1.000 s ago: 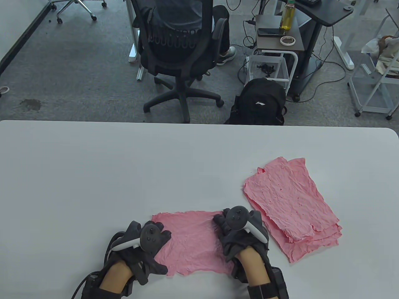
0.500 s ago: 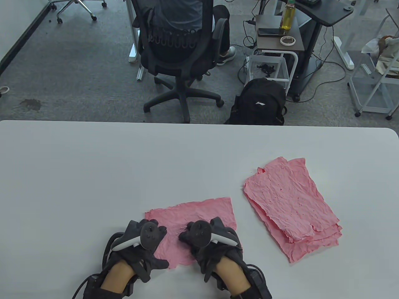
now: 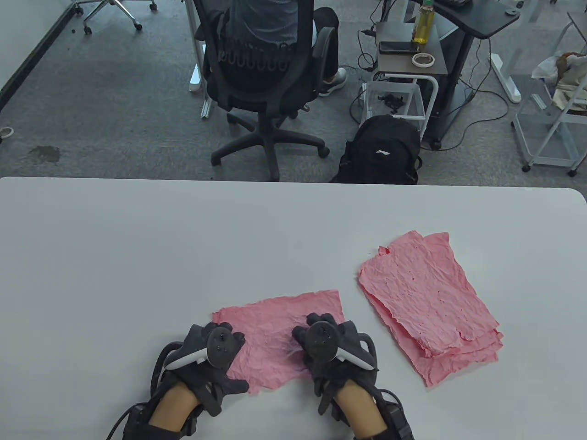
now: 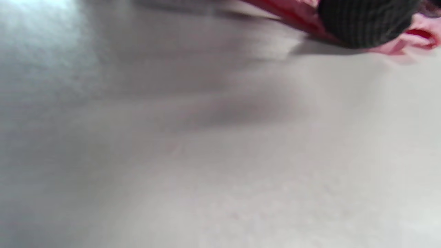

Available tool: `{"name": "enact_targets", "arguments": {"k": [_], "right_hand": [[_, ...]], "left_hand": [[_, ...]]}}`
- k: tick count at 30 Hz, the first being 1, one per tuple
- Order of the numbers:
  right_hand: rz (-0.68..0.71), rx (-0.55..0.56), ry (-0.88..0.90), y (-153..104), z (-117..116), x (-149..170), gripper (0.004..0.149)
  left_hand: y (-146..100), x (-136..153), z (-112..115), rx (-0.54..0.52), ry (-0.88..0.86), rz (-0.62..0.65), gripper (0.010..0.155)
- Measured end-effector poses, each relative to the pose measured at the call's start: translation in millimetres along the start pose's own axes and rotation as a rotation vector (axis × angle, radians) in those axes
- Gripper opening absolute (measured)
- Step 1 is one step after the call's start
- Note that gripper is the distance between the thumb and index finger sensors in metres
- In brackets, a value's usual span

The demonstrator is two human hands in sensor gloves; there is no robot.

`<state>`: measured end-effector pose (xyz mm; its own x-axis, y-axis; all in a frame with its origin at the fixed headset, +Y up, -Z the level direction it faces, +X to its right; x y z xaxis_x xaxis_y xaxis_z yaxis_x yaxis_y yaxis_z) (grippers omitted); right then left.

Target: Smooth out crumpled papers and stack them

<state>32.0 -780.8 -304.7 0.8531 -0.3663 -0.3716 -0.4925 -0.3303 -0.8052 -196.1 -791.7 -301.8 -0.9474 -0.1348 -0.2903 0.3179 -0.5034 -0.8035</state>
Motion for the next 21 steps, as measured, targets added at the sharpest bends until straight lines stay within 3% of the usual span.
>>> {"name": "enact_targets", "arguments": {"k": [4, 5, 11, 15, 18, 21], "right_hand": [[-0.016, -0.134, -0.058, 12.4, -13.8, -10.8, 0.059], [-0.01, -0.099, -0.02, 12.7, -10.9, -2.2, 0.059], [-0.297, -0.012, 0.182, -12.0, 8.0, 72.3, 0.06], [-0.358, 0.02, 0.155, -19.0, 12.0, 80.0, 0.06], [-0.227, 0.061, -0.021, -16.2, 16.7, 53.0, 0.06], [-0.018, 0.108, -0.024, -9.0, 11.0, 10.2, 0.059]], "left_hand": [[-2.1, 7.9, -1.4, -0.014, -0.018, -0.037, 0.099], [-2.3, 9.5, -1.4, -0.012, -0.025, -0.034, 0.098], [-2.3, 8.1, -1.8, -0.013, -0.028, -0.032, 0.098], [-2.1, 8.7, -1.0, -0.014, -0.034, -0.03, 0.098], [-2.4, 7.9, -1.6, -0.024, -0.015, -0.045, 0.098], [-1.9, 6.9, -1.5, -0.026, -0.007, -0.049, 0.098]]}}
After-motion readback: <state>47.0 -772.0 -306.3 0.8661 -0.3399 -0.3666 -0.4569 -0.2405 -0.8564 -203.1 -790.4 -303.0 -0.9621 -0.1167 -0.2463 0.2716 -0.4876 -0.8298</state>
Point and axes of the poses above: the tracker on the back of each hand, its own x axis roughly to the little-finger side, its own y axis roughly from the wrist to the fingertips, z = x × y, the point moved 1 cm from there along y, roughly from the wrist to the fingertips, and after that the axes turned 5 degrees about -x, right-handed, at the moved point
